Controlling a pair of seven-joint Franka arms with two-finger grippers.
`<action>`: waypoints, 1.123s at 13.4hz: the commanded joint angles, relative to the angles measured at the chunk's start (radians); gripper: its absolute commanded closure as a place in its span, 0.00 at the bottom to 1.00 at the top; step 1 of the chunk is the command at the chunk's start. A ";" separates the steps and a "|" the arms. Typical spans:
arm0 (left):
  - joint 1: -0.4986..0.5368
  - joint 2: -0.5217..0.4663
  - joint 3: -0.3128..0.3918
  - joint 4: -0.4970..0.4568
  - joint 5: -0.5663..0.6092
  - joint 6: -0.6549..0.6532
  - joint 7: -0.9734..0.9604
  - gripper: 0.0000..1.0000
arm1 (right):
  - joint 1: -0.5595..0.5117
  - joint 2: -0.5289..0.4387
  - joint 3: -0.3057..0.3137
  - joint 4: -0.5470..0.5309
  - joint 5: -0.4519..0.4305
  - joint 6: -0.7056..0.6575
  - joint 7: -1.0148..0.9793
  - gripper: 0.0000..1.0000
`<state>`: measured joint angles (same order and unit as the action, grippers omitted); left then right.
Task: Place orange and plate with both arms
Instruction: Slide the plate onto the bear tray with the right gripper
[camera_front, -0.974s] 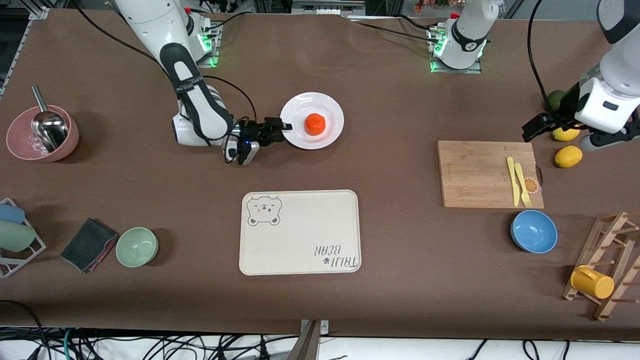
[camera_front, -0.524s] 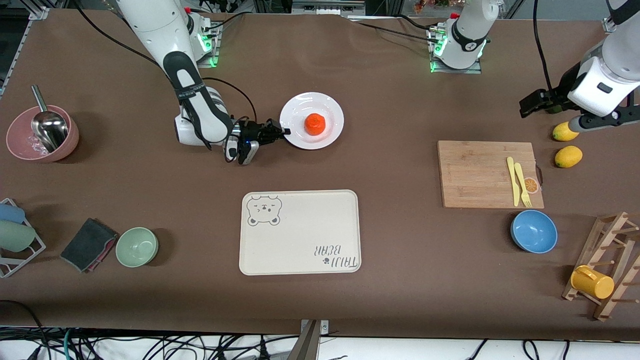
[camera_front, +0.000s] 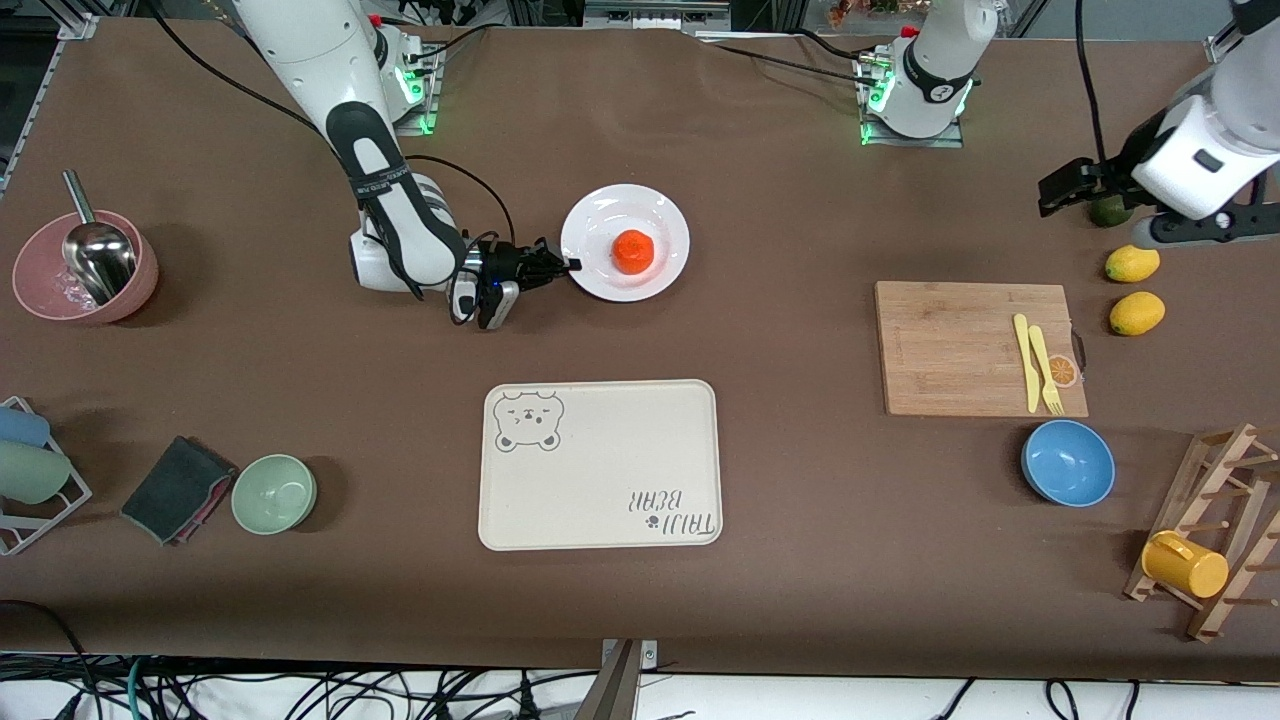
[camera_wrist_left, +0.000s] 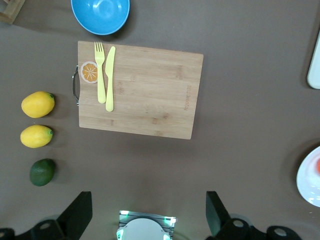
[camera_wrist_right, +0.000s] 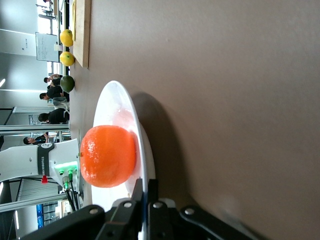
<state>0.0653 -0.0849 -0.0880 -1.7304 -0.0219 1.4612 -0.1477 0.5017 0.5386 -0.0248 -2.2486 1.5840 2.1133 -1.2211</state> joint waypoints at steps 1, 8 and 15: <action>-0.013 0.043 0.045 0.090 -0.036 -0.018 0.030 0.00 | -0.002 -0.014 -0.014 0.056 0.016 -0.016 0.014 1.00; -0.006 0.082 0.054 0.132 -0.036 -0.018 0.016 0.00 | -0.181 0.128 -0.034 0.508 -0.251 -0.105 0.381 1.00; 0.027 0.080 0.060 0.132 -0.043 -0.022 0.023 0.00 | -0.252 0.385 -0.034 0.857 -0.248 -0.158 0.495 1.00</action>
<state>0.0825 -0.0157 -0.0255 -1.6297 -0.0369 1.4608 -0.1343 0.2397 0.8482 -0.0661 -1.5077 1.3393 1.9554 -0.7725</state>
